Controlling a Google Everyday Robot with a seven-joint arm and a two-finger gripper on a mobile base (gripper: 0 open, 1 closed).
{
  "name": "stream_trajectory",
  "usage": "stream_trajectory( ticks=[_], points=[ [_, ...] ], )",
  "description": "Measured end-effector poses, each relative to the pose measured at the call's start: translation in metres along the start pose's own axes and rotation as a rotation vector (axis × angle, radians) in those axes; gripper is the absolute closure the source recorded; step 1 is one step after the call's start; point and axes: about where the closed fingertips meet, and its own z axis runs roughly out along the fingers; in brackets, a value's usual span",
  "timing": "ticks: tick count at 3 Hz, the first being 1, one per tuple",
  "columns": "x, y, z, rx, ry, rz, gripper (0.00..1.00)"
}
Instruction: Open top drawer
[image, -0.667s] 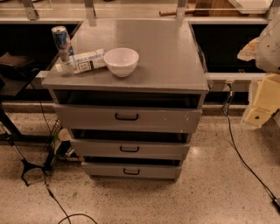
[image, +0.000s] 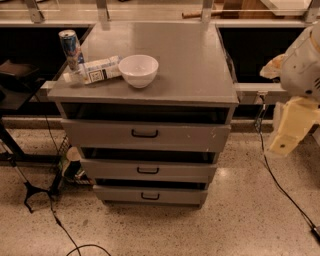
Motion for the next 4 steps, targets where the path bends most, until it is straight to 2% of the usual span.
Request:
stream_trajectory(
  ticks=[1, 2, 3, 4],
  points=[
    [-0.019, 0.025, 0.032, -0.013, -0.056, -0.029, 0.00],
    [-0.043, 0.050, 0.085, -0.061, -0.102, -0.060, 0.00],
    [-0.070, 0.064, 0.141, -0.099, -0.129, -0.096, 0.00],
    [-0.100, 0.062, 0.186, -0.120, -0.144, -0.124, 0.00]
  ],
)
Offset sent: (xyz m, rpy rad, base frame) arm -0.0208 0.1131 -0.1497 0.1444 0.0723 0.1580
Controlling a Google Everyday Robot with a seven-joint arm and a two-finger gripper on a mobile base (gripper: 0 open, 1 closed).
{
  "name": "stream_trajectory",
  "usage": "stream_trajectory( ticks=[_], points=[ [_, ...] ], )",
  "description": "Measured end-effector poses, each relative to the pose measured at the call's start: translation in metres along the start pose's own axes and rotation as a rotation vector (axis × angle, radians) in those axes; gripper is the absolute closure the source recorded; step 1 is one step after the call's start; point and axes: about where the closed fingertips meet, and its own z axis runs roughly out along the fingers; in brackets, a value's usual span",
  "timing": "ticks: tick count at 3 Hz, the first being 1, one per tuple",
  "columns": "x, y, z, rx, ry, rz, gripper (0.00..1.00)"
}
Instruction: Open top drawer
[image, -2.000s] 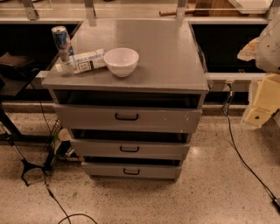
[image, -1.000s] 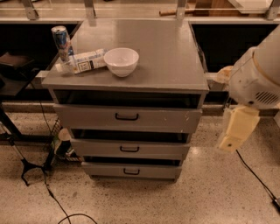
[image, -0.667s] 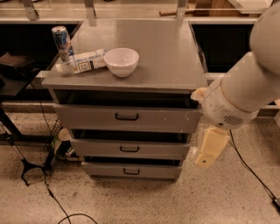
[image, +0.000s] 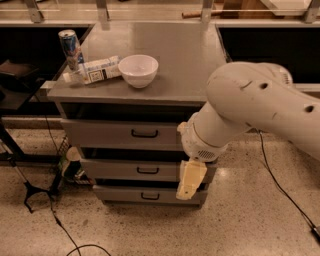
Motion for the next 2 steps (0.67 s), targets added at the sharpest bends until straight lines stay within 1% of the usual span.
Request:
stream_trajectory(
  ticks=[1, 2],
  points=[
    [-0.026, -0.013, 0.046, -0.013, -0.012, -0.025, 0.00],
    [-0.046, -0.030, 0.076, -0.009, -0.016, -0.024, 0.00]
  ],
)
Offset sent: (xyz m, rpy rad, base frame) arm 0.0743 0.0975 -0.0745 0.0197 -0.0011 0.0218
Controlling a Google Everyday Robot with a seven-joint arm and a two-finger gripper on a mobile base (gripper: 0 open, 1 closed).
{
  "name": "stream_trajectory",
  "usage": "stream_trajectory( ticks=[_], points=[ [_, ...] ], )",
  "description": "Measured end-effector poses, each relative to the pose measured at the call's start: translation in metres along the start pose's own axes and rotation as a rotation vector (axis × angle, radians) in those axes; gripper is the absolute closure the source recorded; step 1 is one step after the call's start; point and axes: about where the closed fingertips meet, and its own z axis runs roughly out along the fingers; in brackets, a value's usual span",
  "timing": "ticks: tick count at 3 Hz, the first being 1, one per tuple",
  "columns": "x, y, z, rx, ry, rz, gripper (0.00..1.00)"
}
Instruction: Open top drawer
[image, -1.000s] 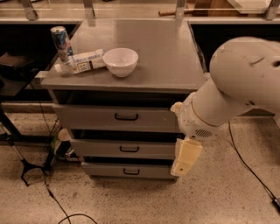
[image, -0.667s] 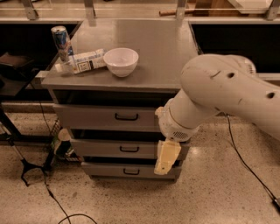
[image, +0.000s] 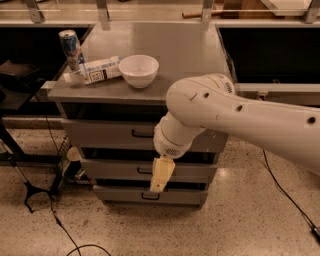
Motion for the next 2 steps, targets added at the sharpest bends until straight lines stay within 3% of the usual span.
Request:
stream_trajectory(
  ticks=[1, 2],
  points=[
    [-0.011, -0.016, 0.026, -0.003, 0.007, 0.012, 0.00],
    [-0.021, -0.040, 0.053, 0.009, 0.018, 0.064, 0.00]
  ],
)
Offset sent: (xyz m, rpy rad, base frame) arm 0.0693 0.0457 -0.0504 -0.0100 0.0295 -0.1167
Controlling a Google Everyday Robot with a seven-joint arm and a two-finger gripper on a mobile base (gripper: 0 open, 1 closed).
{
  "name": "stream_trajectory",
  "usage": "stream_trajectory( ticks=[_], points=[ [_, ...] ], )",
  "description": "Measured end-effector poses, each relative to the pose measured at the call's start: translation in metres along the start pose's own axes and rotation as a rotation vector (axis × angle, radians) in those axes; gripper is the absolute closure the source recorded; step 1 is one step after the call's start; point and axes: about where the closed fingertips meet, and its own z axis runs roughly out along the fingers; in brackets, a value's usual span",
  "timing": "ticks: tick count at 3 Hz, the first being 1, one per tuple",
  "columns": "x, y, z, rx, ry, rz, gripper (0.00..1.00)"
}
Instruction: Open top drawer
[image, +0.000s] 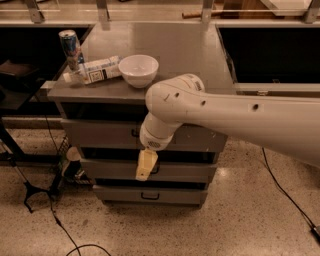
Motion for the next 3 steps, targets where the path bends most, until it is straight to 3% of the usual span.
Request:
stream_trajectory(
  ticks=[1, 3],
  points=[
    [-0.010, -0.016, 0.012, 0.017, -0.002, 0.034, 0.00],
    [-0.019, -0.054, 0.022, 0.049, 0.006, 0.038, 0.00]
  ],
)
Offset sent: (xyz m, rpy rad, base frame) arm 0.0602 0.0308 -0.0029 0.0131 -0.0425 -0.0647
